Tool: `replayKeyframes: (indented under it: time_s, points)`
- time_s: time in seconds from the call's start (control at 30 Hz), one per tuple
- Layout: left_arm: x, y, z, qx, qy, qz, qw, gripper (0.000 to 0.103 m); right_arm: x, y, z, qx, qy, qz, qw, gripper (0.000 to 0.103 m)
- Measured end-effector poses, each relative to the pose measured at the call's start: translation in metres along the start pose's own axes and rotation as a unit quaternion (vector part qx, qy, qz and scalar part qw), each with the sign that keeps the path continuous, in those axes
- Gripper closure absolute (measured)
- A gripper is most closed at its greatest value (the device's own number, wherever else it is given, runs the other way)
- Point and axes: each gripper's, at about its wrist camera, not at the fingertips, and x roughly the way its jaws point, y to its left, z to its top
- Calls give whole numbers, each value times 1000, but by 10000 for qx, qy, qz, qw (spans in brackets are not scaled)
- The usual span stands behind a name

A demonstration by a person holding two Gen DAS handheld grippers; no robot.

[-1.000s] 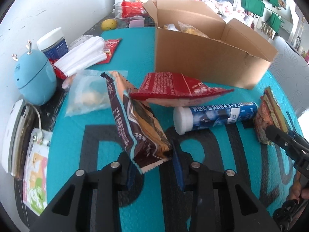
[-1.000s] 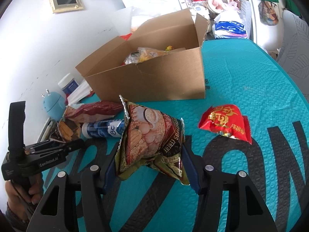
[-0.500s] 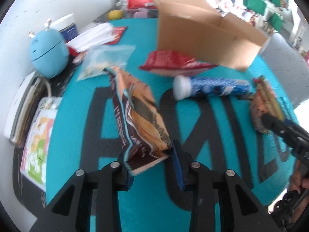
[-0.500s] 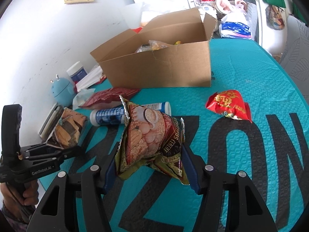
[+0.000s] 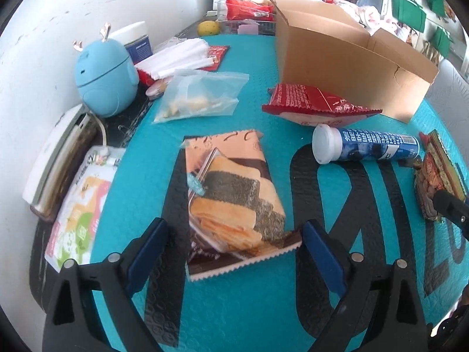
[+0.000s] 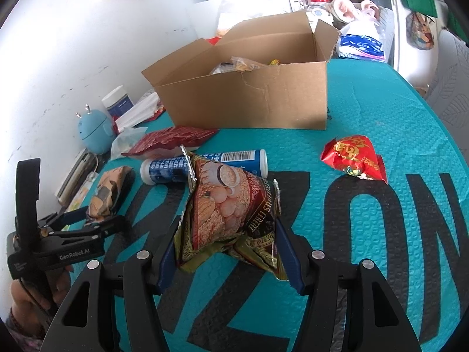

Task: Organize snacks
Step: 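Grasp the brown wafer pack with the left tool while the right tool grasps the patterned chip bag, then lift the wafer pack and chip bag up over the cardboard box with both tools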

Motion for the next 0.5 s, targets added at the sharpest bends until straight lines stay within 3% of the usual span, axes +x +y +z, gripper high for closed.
replayKeyframes:
  time_s: [0.3,0.43,0.5]
  points:
    - [9,-1,17,135,-75,106,9998,8,10,2,4,-64,131,-177,9997,41]
    - [12,2,25,155,-154,227,9995,8,17,2,4,-29,274,-173,9995,27]
    - [14,5,28,81,-187,105,9997,8,18,2,5,-33,284,-127,9995,23]
